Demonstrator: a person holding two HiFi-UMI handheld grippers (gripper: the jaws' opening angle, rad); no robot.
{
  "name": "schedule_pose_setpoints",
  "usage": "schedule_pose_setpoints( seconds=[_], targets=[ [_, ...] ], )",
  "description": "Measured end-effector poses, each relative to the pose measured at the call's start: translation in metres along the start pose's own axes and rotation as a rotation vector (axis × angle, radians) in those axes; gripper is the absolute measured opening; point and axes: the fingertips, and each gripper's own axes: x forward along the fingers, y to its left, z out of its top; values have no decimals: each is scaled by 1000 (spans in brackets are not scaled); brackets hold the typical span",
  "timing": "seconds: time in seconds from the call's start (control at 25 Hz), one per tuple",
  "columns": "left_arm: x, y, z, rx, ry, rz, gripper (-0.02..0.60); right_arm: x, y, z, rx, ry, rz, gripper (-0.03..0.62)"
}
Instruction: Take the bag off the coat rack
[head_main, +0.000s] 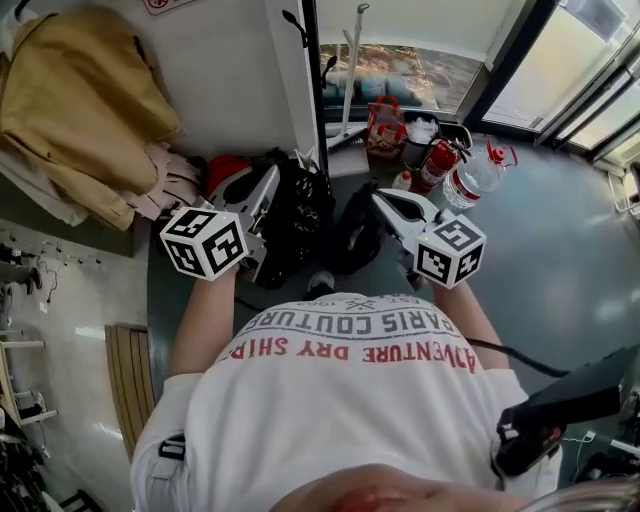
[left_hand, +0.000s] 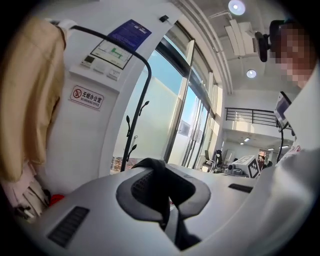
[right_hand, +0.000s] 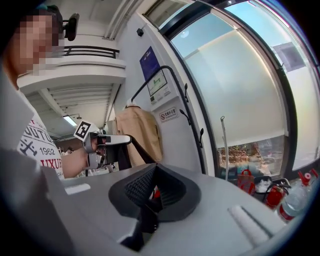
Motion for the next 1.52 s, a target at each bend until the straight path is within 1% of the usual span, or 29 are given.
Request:
schedule_pose_setpoints(
  seconds=[0.12, 0.2, 0.24, 0.36, 0.48, 0.6, 0.68, 0.76, 0.84, 0.92, 1.08, 1.16, 1.28, 1.44, 1.52],
  targets=[
    [-45, -60, -30, 1, -41, 25, 21, -48, 54, -22, -66, -11, 74, 2],
    [-71, -91, -40, 3, -46, 39, 21, -73, 83, -30, -117, 1, 100, 2],
    [-82, -102, -42, -2, -42, 44, 21, -83, 94, -30, -123, 8, 108, 2],
    [-109, -137, -55, -21, -14, 48, 21, -112, 119, -31, -105, 16, 129, 2],
    [-136, -171, -81, -31, 12, 45, 21, -135, 141, -47, -95, 23, 138, 2],
    [-168, -195, -101, -35, 28, 42, 21, -153, 166, -63, -65, 34, 153, 2],
    [-188, -209, -107, -35, 32, 29, 21, -163, 183, -72, -52, 37, 153, 2],
    [-207, -228, -112, -15, 35, 2, 21, -172, 200, -82, -53, 35, 145, 2],
    [-230, -251, -126, 8, 36, -33, 21, -185, 222, -97, -62, 32, 136, 2],
    [-262, -276, -149, 27, 37, -62, 21, -203, 254, -119, -65, 24, 127, 2],
    [-334, -321, -190, 52, 46, -95, 21, -246, 331, -159, -49, 6, 103, 2],
    [-368, -339, -200, 56, 47, -103, 21, -269, 369, -172, -32, 4, 95, 2],
    [-413, -361, -205, 64, 36, -102, 21, -303, 418, -183, -15, -6, 80, 2],
    [-458, -396, -220, 73, 39, -100, 21, -347, 469, -199, -17, -13, 64, 2],
    [-475, -412, -227, 74, 50, -105, 21, -363, 488, -200, -21, -12, 60, 2]
  ],
)
